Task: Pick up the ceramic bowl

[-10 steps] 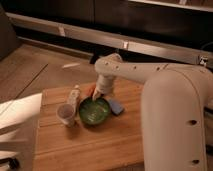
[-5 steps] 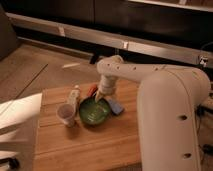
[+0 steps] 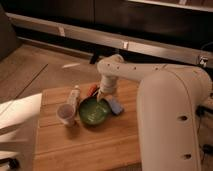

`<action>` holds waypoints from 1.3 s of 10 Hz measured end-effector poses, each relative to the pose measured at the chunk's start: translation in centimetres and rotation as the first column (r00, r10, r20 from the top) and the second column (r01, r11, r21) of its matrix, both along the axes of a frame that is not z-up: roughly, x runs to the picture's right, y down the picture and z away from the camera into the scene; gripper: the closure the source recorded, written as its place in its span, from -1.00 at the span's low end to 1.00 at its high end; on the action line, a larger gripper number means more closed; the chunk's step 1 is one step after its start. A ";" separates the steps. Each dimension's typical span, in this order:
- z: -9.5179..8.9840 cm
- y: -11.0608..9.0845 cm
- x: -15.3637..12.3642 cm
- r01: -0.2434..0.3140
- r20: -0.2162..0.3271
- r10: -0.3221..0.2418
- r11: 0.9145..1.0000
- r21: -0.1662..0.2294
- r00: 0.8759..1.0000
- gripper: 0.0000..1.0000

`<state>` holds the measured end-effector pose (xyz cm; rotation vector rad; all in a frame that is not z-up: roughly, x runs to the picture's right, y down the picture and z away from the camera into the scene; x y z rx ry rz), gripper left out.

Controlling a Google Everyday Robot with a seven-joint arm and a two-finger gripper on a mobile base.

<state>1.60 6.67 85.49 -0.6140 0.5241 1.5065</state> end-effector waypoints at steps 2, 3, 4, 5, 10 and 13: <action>1.2 0.7 -0.7 0.046 0.009 -0.046 0.999 -0.002 0.999 -0.30; 1.7 1.1 -0.9 0.069 0.008 -0.069 0.998 -0.010 0.998 -0.30; 2.2 1.6 -1.0 0.093 0.001 -0.093 0.995 -0.020 0.996 -0.30; 2.9 1.9 -1.2 0.123 -0.007 -0.124 0.992 -0.032 0.992 -0.30; 5.1 3.5 -2.4 0.163 -0.017 -0.165 0.983 -0.088 0.986 -0.30; 5.8 4.0 -3.2 0.155 -0.003 -0.156 0.982 -0.106 0.988 0.13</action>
